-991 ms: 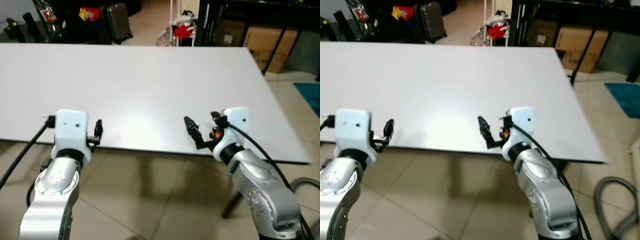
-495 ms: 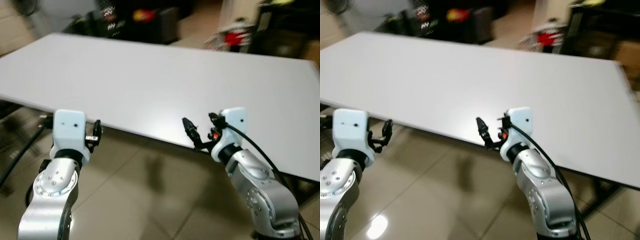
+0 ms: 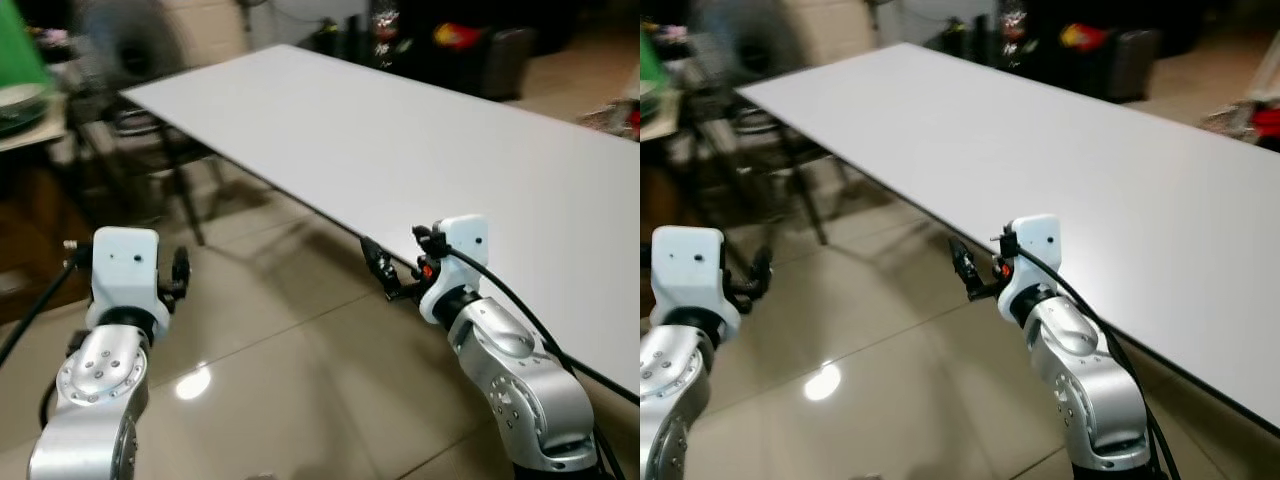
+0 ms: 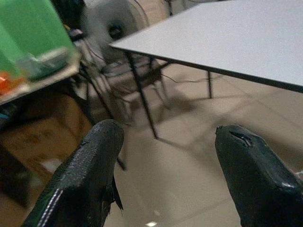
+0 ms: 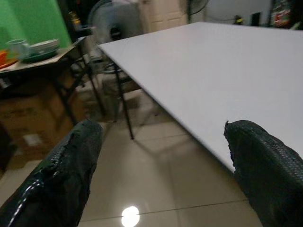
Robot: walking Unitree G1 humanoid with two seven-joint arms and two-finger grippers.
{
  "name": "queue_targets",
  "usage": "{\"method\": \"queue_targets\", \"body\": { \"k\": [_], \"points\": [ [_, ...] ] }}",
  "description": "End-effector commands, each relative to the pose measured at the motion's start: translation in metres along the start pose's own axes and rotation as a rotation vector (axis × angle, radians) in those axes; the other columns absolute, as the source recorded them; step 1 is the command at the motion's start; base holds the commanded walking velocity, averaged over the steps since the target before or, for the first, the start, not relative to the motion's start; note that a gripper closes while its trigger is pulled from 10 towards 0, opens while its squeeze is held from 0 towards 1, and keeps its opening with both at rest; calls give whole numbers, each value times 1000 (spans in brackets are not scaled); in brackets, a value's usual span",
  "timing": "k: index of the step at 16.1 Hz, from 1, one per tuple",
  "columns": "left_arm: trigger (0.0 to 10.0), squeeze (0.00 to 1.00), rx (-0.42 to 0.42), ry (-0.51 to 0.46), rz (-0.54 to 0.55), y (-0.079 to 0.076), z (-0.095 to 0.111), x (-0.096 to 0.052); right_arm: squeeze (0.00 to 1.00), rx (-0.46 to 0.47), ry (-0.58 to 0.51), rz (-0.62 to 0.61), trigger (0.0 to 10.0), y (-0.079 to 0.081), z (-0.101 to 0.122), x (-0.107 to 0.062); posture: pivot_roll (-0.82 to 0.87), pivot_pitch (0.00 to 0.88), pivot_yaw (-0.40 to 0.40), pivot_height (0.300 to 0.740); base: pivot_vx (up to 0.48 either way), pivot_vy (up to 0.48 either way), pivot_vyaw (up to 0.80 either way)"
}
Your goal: Setting the table
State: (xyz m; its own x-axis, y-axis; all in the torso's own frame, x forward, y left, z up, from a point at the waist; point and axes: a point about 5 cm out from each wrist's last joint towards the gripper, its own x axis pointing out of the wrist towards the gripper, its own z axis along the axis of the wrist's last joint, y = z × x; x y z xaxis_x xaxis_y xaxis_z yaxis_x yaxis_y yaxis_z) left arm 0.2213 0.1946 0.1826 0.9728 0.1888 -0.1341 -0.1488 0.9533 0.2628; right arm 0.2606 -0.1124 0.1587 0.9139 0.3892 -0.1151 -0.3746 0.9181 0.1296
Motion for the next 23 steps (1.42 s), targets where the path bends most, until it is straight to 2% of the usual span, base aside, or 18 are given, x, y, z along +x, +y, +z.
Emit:
{"method": "queue_targets", "body": {
  "k": [1,5,8,10,12,14,15,18,21,23],
  "points": [
    [10000,0,25,-3,18,3,1,0,0,4,-18,35,10000,7,5,4,-82,8,25,740,0,-480,800],
    [10000,0,-25,-11,21,2,2,-2,0,7,-18,39,10000,8,5,6,-76,8,19,740,0,0,800],
    [10000,0,-52,6,26,3,-1,-2,0,51,-18,18,10000,8,3,6,-78,5,26,740,0,0,0],
    [10000,0,-38,-33,3,2,3,1,0,53,-10,-71,10000,2,1,6,-82,1,33,740,0,0,0],
    [10000,0,-71,-90,-26,-1,10,2,0,46,-59,-206,10000,-10,2,2,-88,0,41,740,0,0,0],
    [10000,0,-88,-136,-60,-4,13,1,0,-5,-79,-247,10000,-16,3,-1,-93,0,45,740,287,0,0],
    [10000,0,-76,-151,-63,-4,13,0,0,-52,-69,-245,10000,-17,0,0,-95,0,45,740,345,0,0],
    [10000,0,-78,-159,-56,-3,9,-2,0,-65,-100,-148,10000,-11,3,1,-87,0,28,740,353,0,0],
    [10000,0,-83,-160,-38,-1,4,-7,0,-36,-110,-102,10000,-4,3,4,-70,0,10,740,363,0,800],
    [10000,0,-88,-156,-33,0,1,-10,0,10,-109,-80,10000,-1,2,6,-62,0,5,740,360,0,0]
  ]
}}
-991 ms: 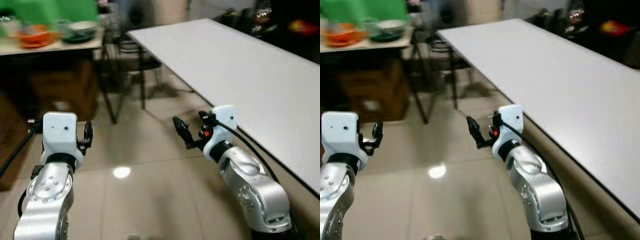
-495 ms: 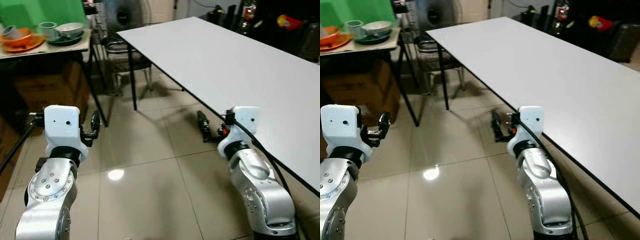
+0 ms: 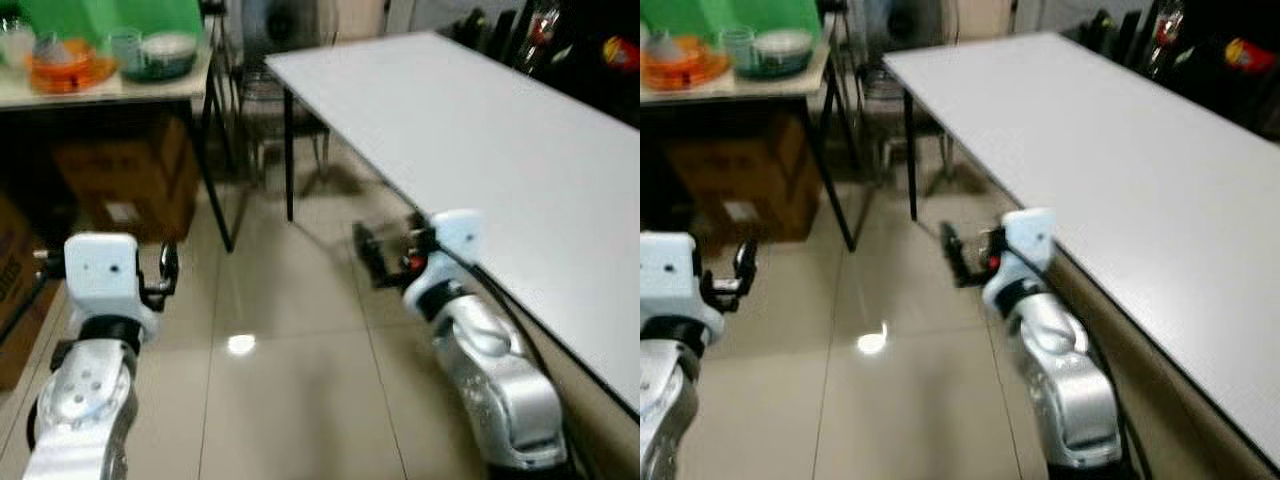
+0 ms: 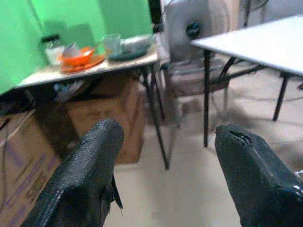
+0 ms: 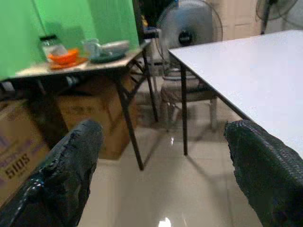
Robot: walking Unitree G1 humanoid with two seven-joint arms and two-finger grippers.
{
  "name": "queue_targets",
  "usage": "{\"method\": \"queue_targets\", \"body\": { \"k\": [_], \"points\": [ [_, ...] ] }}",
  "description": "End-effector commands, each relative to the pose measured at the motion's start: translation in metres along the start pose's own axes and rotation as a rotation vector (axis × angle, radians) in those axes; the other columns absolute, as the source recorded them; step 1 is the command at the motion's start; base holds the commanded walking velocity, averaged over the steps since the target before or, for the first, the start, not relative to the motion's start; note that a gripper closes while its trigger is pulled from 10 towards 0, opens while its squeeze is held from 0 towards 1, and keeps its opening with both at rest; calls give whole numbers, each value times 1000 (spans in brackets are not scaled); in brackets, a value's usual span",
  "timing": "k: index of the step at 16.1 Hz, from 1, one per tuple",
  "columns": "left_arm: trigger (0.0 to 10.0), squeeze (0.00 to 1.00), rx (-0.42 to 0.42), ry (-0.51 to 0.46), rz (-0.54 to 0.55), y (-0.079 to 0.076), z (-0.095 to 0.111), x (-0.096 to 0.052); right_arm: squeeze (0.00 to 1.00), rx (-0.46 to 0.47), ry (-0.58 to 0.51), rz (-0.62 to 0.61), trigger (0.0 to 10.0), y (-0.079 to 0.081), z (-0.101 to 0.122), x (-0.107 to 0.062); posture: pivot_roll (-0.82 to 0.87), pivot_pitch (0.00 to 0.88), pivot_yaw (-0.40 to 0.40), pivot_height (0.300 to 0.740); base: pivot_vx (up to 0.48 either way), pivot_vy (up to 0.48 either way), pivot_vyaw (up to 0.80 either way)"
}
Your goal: Setting the table
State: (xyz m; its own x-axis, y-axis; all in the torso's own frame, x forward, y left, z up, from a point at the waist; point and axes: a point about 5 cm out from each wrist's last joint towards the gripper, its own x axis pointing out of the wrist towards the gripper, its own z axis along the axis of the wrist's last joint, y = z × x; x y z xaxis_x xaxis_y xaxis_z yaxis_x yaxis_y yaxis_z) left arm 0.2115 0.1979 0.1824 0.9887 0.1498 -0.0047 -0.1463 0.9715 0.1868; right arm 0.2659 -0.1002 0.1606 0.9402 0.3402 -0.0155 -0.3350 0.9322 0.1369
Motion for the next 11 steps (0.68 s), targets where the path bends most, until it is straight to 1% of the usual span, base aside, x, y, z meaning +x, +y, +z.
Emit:
{"method": "queue_targets", "body": {
  "k": [1,3,4,7,8,11],
  "points": [
    [10000,0,-8,-20,-25,-5,3,-1,0,-17,0,-49,10000,-12,0,-2,-61,0,4,740,356,0,0],
    [10000,0,1,-22,-26,-4,2,-2,0,3,8,-43,10000,-11,-1,-1,-58,0,4,740,360,0,0],
    [10000,0,4,-23,-24,-3,2,-3,0,38,9,0,10000,-8,-1,-1,-56,0,3,740,360,0,0],
    [10000,0,10,-23,-20,-3,1,-3,0,-11,1,58,10000,-3,0,-1,-54,0,-4,740,360,0,0],
    [10000,0,10,-21,-18,-3,1,-3,0,-7,1,61,10000,-3,0,-1,-53,0,-6,740,360,0,519],
    [10000,0,5,-16,-14,-3,1,-3,0,2,1,67,10000,-3,2,0,-51,0,-10,740,360,0,800]
  ]
}}
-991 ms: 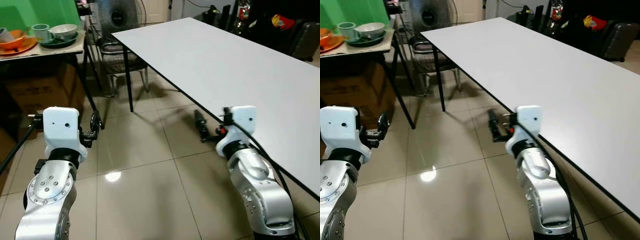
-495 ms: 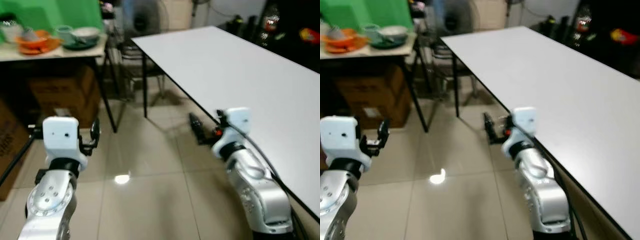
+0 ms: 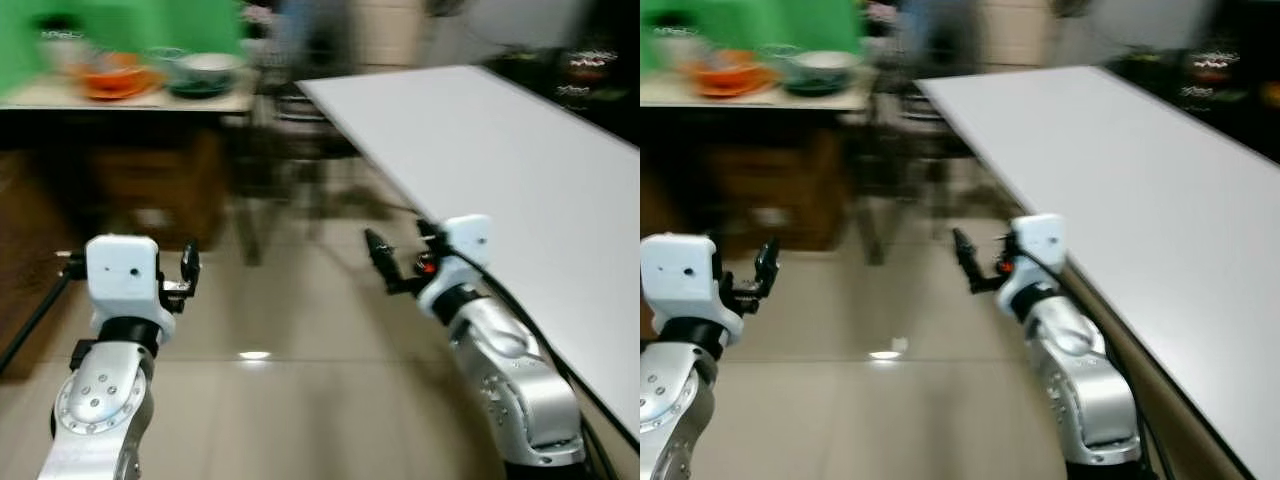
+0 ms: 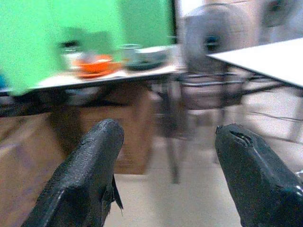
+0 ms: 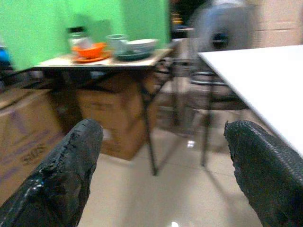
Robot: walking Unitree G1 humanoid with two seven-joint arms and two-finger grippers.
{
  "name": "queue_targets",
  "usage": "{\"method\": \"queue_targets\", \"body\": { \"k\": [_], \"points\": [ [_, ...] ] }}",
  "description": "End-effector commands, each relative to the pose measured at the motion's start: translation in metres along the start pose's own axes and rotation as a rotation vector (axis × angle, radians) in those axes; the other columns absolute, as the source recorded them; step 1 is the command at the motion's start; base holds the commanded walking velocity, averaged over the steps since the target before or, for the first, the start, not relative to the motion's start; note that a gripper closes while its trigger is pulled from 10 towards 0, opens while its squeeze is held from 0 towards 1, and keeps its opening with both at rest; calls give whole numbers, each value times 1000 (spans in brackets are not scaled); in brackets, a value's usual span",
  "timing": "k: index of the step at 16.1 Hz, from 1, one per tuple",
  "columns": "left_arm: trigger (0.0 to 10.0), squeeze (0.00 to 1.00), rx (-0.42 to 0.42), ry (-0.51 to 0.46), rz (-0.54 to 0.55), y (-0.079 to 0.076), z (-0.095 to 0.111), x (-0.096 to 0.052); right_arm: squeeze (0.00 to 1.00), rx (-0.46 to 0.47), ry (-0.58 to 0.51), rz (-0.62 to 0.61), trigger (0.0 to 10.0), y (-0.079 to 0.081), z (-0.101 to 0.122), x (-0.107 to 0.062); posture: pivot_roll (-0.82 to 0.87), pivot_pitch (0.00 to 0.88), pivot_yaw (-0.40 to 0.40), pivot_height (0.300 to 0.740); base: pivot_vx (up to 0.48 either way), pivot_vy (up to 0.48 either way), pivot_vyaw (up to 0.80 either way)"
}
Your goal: Setting the table
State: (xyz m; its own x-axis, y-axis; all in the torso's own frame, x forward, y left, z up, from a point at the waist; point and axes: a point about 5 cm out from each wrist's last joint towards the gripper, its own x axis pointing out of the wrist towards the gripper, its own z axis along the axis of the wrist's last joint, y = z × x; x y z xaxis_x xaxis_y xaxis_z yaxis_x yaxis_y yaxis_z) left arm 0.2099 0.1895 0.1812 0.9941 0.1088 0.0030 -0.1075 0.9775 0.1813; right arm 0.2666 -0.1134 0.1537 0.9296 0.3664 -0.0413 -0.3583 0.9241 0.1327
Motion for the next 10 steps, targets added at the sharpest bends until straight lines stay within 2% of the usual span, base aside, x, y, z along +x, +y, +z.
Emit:
{"method": "queue_targets", "body": {
  "k": [1,6,10],
  "points": [
    [10000,0,10,-1,27,6,1,0,0,18,-25,39,10000,10,7,5,-52,0,-11,740,356,0,0],
    [10000,0,16,5,25,7,0,2,0,30,-5,9,10000,6,6,6,-57,0,-9,740,360,0,0],
    [10000,0,18,3,25,7,1,2,0,35,-22,30,10000,7,8,7,-57,0,-10,740,362,0,0]
  ]
}}
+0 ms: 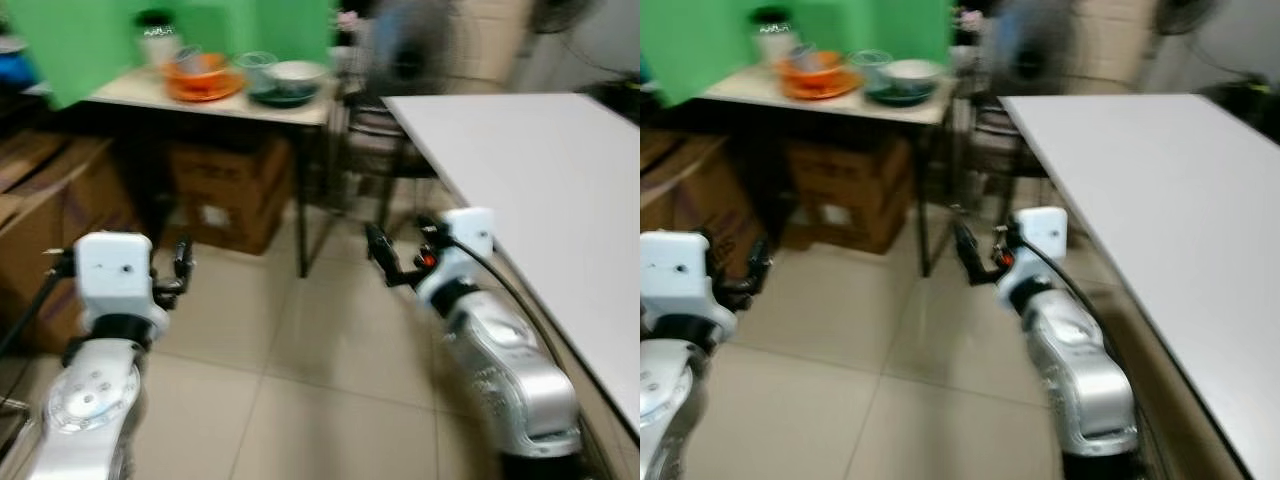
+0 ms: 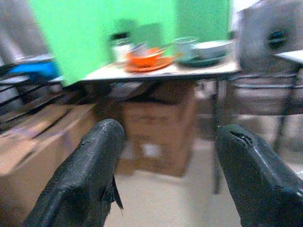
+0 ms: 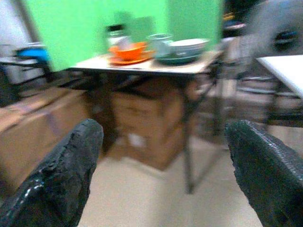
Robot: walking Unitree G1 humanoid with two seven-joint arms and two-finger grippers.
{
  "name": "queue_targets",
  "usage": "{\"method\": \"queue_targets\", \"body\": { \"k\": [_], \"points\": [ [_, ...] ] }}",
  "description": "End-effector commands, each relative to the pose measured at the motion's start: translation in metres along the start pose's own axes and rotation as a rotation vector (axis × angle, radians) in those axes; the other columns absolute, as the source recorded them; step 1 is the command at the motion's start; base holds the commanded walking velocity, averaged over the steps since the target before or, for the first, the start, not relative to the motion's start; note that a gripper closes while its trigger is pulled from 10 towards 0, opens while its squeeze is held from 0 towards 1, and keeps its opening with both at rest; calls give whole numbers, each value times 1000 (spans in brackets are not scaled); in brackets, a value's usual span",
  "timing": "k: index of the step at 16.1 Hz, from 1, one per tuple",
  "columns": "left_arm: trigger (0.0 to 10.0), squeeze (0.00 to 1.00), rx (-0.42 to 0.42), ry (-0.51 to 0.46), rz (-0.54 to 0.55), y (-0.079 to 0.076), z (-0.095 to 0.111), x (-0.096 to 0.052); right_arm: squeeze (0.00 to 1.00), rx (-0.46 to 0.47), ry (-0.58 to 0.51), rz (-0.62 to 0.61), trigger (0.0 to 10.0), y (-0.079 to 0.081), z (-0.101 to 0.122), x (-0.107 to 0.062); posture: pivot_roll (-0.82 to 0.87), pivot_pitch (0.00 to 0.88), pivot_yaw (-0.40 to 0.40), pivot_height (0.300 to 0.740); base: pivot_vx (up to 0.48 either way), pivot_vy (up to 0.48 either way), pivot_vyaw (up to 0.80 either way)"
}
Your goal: Setting the table
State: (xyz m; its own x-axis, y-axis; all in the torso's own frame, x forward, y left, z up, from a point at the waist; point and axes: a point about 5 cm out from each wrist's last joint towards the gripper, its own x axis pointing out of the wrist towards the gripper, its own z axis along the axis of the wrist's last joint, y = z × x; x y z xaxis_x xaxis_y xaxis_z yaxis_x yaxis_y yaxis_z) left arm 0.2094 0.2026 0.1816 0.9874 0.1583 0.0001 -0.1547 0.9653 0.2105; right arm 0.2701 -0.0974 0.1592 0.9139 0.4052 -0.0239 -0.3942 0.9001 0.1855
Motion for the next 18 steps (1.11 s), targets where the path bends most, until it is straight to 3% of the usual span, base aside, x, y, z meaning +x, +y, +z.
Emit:
{"method": "queue_targets", "body": {
  "k": [1,18],
  "points": [
    [10000,0,-13,-10,-27,-6,3,1,0,-5,-14,-30,10000,-8,4,-3,-57,0,-10,740,360,0,0],
    [10000,0,-4,1,-60,-10,-1,-2,0,-5,-14,-36,10000,-9,1,-7,-54,0,-4,740,361,0,0]
  ]
}}
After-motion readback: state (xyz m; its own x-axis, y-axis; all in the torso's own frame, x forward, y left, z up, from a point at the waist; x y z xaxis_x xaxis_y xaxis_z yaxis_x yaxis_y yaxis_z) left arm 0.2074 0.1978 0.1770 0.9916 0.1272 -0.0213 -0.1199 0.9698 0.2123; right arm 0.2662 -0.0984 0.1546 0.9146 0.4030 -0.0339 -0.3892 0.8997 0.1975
